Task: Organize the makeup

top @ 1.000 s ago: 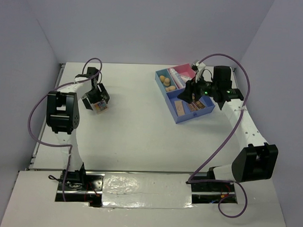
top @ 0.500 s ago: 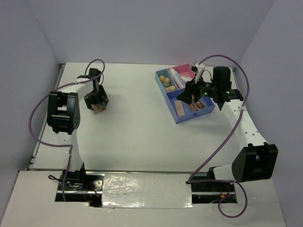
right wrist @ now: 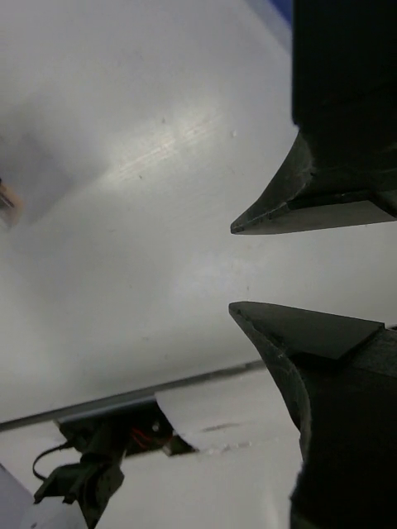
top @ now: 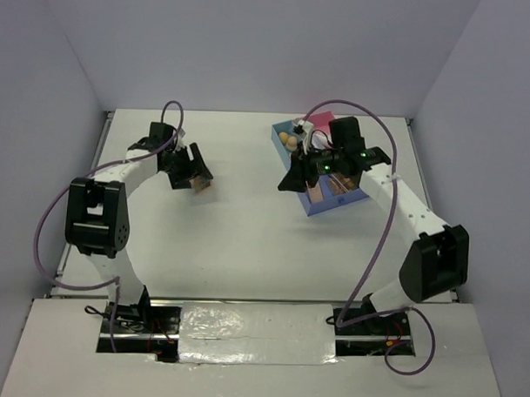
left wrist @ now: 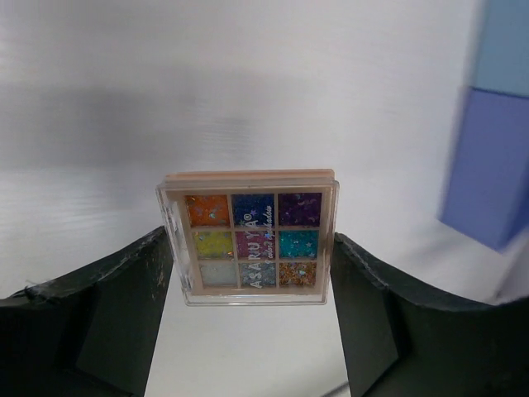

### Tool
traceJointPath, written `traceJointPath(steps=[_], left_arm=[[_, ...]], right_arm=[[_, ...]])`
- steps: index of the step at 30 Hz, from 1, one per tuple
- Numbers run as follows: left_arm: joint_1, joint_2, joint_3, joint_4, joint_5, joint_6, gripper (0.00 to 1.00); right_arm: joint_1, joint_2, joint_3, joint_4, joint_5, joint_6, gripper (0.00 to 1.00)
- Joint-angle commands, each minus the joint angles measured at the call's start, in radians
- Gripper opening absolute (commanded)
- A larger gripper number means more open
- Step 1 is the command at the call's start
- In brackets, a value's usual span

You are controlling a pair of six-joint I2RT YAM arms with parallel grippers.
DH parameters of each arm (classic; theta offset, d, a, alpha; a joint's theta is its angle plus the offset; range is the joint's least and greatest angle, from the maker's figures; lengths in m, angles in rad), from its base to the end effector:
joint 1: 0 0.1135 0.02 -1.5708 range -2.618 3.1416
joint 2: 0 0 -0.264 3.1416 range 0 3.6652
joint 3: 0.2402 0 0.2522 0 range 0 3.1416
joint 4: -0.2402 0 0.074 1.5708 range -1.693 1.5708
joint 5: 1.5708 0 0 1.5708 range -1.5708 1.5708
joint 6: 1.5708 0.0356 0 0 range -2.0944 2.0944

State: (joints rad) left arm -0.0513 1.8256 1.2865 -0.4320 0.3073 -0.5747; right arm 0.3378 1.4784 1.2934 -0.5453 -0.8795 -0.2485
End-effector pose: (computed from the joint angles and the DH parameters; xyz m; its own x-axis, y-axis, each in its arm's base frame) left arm 0.3874 -0.0307 0.2056 -0.8112 -0.4771 -0.3380 -0.2640 0.8146 -0.5164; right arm 0.2923 0.1318 0.3258 -0.4249 -0.3154 -0.8485 -0.8845 0.3443 0.3149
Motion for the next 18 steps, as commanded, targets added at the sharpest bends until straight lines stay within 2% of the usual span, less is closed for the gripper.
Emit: traceJointPath(steps=[1,5,7,12,18], left_arm=[[-0.036,-0.135,-0.055,0.228,0.28,0.003,0.23],[-0.067,-0.222,-0.183,0.445,0.431,0.001,0.24],[-0.09,-0.285,-0.222,0.534,0.441,0.051,0.27],[-0.156,-0.307,-0.223,0.454,0.449,0.188,0.23],[-0.243,-0.29,-0.139,0.285,0.408,0.338,0.26]], right_arm=[[-0.002,0.122,0.116,-0.044,-0.087,0.149,0.46],[-0.005,0.256,0.207,-0.065,-0.166,0.31,0.46],[-0.002,0.308,0.25,-0.067,-0.182,0.389,0.46],[0.006,0.373,0.319,-0.074,-0.18,0.471,0.5],[0.013,0.419,0.351,-0.039,-0.216,0.558,0.58]])
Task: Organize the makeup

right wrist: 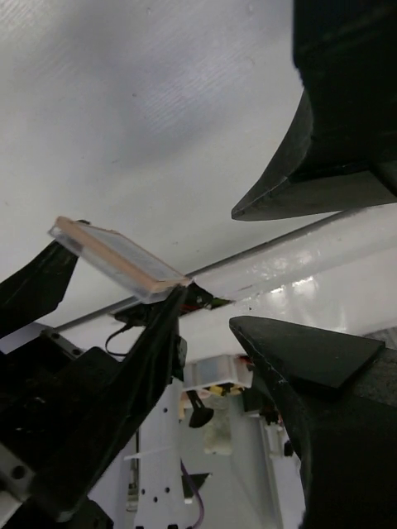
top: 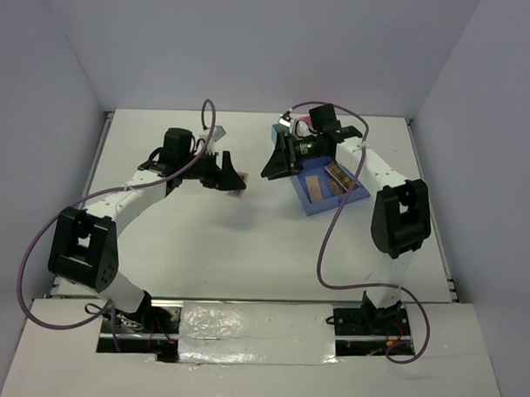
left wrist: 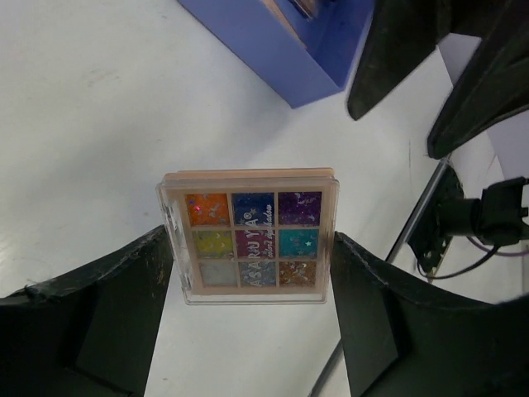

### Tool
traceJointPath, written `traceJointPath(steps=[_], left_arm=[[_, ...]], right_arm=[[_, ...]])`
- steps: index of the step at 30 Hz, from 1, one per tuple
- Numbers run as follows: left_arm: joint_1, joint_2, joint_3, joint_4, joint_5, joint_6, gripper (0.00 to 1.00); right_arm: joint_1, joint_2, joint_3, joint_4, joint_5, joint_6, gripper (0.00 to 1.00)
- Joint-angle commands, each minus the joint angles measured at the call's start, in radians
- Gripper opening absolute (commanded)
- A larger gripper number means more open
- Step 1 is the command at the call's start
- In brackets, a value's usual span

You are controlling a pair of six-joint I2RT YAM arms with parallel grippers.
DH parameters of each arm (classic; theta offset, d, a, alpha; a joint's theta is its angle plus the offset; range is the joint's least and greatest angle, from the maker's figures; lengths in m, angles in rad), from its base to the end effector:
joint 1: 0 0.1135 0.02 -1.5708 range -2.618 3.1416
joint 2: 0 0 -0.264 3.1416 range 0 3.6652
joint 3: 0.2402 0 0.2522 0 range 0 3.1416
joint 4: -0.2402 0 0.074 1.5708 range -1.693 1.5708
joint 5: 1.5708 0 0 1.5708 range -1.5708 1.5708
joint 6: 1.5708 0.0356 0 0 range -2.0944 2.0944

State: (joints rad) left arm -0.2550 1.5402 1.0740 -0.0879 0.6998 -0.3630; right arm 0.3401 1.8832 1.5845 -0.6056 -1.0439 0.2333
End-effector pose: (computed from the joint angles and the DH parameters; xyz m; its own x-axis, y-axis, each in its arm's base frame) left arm 0.3269 -0.1089 0.2676 -0.7327 -0.0897 -0.6746 0.4951 0.6100 -0.6188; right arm 0.3760 0.1657 0.2777 -0.8761 -0.1867 -0.4444 -0.4820 0.3484 0.8039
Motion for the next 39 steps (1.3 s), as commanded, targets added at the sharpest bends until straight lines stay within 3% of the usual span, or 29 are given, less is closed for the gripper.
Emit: traceJointPath(steps=[1,16,25,31,39], left_arm=[[-0.049,0.003,0.089,-0.081,0.01,0.159,0.26],[-0.113,0.041,0.165,-0.187,-0.022,0.233,0.26],[-0.13,0.055,0.184,-0.207,-0.037,0.246,0.27],[-0.132,0.047,0.184,-0.208,-0.042,0.249,0.28],[-0.132,0.034,0.179,-0.21,-0.057,0.254,0.28]], right_arm=[[0.013,0.022,0.068,0.023,-0.056,0.083,0.58],[0.06,0.065,0.14,-0.033,0.036,0.081,0.6],[0.146,0.06,0.117,-0.057,0.148,0.077,0.57],[0.161,0.063,0.112,-0.06,0.165,0.081,0.5],[0.165,0.068,0.097,-0.079,0.219,0.061,0.5]])
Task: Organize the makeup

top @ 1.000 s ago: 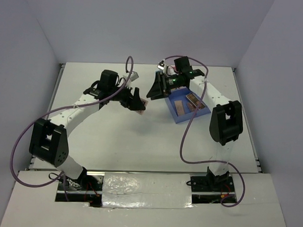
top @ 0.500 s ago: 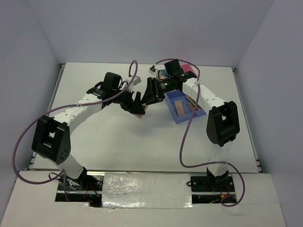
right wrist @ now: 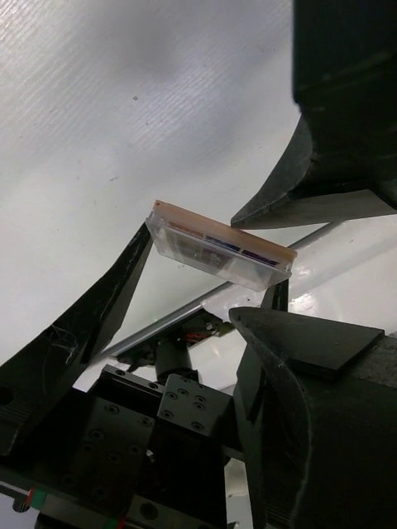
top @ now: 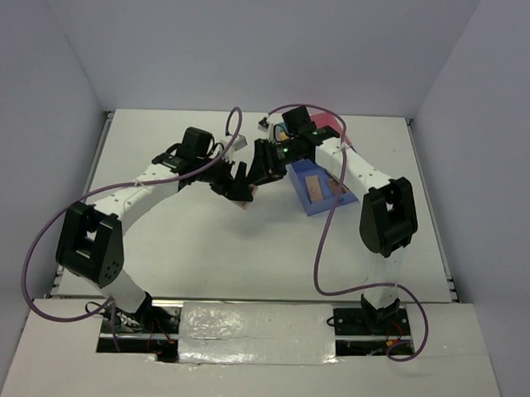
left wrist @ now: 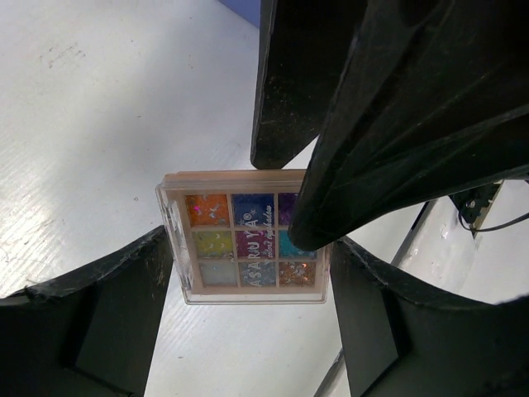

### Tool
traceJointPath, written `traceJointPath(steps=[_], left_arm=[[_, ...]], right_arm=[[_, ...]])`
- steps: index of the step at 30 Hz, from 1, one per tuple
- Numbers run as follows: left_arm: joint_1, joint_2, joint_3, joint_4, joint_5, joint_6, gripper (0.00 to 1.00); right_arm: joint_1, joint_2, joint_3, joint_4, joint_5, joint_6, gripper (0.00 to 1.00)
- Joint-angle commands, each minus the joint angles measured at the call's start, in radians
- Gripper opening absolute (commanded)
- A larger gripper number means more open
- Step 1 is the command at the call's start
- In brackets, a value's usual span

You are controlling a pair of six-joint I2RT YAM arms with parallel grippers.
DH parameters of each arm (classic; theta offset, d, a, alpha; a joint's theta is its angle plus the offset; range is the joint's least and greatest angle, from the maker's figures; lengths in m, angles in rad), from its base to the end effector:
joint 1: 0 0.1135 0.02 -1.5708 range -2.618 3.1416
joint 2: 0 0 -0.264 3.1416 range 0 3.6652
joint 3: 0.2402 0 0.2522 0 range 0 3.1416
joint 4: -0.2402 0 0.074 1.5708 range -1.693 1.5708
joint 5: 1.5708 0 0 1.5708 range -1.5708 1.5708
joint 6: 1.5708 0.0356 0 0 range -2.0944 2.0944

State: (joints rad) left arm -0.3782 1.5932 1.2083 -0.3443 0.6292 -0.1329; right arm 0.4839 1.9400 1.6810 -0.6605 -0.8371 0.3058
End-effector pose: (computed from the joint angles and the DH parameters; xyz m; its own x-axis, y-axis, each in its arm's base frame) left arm 0.3195 -0.1495 0.2726 -0.7073 0.1658 -0.6872 0.6181 0.6167 -0.4875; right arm 0.3654 0.2219 0.2772 -0.8851 -0.2374 -0.4003 -0.4652 0.4769 0.7458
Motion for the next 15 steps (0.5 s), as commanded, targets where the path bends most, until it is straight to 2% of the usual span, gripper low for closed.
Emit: traceJointPath(steps=[1,9,15], left_arm=[[-0.008,-0.018,0.045,0.044,0.013,0.026,0.28],[-0.008,-0.024,0.043,0.039,0.003,0.03,0.29],[-0.008,-0.021,0.054,0.038,-0.011,0.032,0.3]], right_arm=[[0.021,0.01,0.002,-0.025,0.032,-0.016,0.5],[0.021,0.007,-0.004,-0.027,0.063,-0.03,0.58],[0.03,0.008,-0.006,-0.024,0.046,-0.016,0.55]])
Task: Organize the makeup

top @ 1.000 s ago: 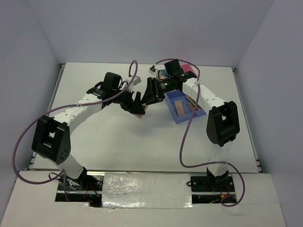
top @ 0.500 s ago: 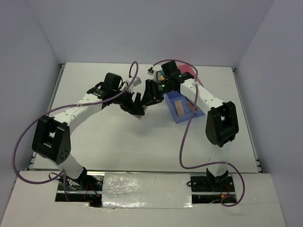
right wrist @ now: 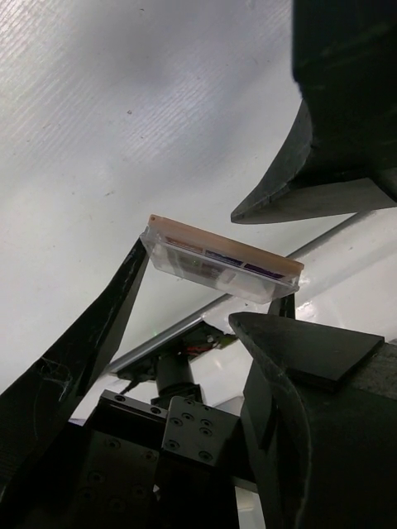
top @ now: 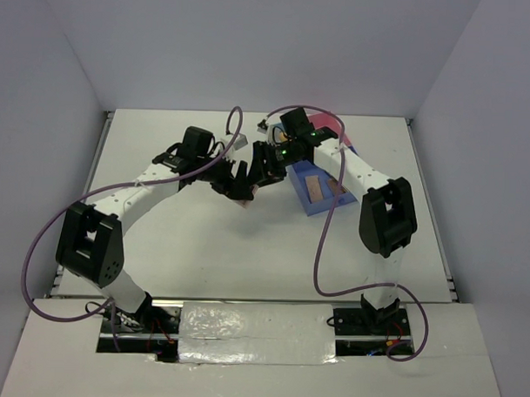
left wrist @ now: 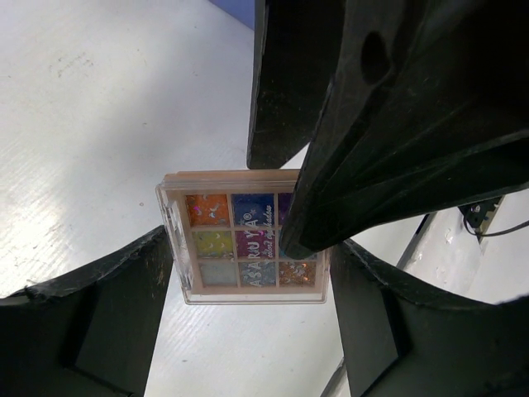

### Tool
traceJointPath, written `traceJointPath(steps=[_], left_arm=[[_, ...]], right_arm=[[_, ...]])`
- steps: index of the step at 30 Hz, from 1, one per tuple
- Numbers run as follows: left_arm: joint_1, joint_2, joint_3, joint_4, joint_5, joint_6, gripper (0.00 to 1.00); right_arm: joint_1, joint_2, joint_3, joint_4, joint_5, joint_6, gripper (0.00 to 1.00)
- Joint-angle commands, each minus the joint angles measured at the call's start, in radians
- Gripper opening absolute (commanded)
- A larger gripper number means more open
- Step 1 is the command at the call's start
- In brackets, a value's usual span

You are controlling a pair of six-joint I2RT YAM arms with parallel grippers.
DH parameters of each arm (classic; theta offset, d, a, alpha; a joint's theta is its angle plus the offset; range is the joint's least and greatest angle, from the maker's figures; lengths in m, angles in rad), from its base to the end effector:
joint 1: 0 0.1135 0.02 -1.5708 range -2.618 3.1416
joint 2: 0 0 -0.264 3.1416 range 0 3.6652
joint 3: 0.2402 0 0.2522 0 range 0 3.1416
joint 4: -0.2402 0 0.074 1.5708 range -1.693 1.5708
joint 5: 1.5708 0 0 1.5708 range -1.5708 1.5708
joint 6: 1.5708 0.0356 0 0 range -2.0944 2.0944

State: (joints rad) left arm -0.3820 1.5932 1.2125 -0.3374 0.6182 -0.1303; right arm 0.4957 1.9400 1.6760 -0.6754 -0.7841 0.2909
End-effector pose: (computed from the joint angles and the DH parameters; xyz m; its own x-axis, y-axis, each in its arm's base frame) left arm 0.3201 -0.1508 0.2743 -0.6974 0.1661 -0.6971 0.6234 0.6203 -0.4759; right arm 0.3627 0.2247 0.2736 -0.8820 -0.2460 -0.4020 -0.4702 0.5168 0.7154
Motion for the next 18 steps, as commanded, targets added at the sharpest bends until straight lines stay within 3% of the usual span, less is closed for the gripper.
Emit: traceJointPath(steps=[1,8,12,15,18], left_arm=[[-0.005,-0.019,0.056,0.029,-0.003,0.032,0.31],[-0.005,-0.025,0.078,-0.008,-0.026,0.052,0.32],[-0.005,-0.026,0.076,-0.012,-0.028,0.055,0.34],[-0.005,-0.029,0.07,-0.008,-0.032,0.052,0.41],[-0.006,-0.036,0.067,-0.006,-0.052,0.047,0.58]], right_arm=[[0.02,0.007,-0.004,-0.007,-0.004,0.004,0.54],[0.024,0.005,-0.022,0.005,-0.02,0.021,0.45],[0.023,-0.001,-0.018,0.011,-0.037,0.024,0.31],[0.024,-0.01,-0.021,0.02,-0.053,0.03,0.21],[0.02,-0.018,-0.019,0.03,-0.058,0.034,0.15]])
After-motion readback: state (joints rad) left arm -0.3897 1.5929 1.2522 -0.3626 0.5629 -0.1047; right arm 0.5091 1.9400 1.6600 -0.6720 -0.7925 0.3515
